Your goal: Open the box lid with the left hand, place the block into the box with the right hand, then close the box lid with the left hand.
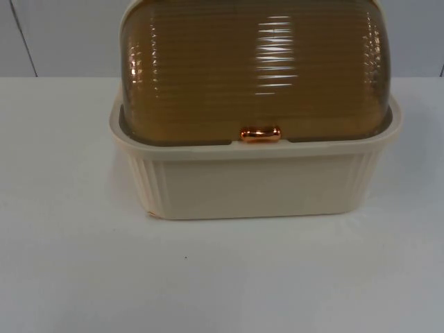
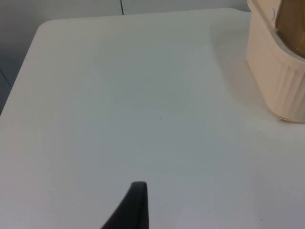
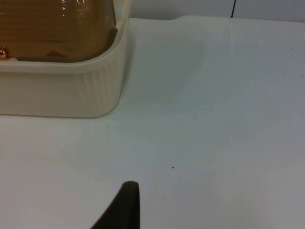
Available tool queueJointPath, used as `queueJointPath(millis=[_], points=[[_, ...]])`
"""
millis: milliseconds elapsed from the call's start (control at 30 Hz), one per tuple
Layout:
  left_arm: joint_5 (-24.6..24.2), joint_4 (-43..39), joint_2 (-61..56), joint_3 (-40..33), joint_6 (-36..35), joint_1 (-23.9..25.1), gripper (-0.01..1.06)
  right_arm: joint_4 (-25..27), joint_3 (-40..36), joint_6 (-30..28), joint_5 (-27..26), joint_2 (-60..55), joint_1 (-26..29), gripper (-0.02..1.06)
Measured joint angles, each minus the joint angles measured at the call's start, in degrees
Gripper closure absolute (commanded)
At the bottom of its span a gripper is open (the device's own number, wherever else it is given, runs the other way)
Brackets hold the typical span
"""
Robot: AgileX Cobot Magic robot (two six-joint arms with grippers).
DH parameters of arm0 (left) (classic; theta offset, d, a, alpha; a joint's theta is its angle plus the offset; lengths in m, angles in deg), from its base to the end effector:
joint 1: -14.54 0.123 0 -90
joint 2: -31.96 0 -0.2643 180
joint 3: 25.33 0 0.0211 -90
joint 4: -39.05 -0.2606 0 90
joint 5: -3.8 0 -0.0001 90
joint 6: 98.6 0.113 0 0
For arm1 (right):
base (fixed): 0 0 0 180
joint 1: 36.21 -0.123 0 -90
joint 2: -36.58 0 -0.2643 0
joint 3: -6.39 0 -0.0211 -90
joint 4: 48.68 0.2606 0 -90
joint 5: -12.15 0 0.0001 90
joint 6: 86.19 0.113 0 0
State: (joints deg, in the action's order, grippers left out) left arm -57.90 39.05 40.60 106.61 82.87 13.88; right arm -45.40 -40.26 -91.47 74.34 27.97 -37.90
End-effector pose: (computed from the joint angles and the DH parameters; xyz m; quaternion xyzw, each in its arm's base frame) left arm 0.0443 -0.0005 0.2696 0.0160 0.8588 0.0036 0.5120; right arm 0.0408 0.0069 0.2764 -0.0537 0.8527 0.0123 0.5196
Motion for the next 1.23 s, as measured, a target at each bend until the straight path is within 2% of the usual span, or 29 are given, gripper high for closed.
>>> queueJointPath(millis=[1233], points=[[0.0, 0.0, 0.0, 0.0, 0.0, -0.3, 0.00, 0.0, 0.0, 0.0, 0.0, 0.0, 0.0, 0.05]])
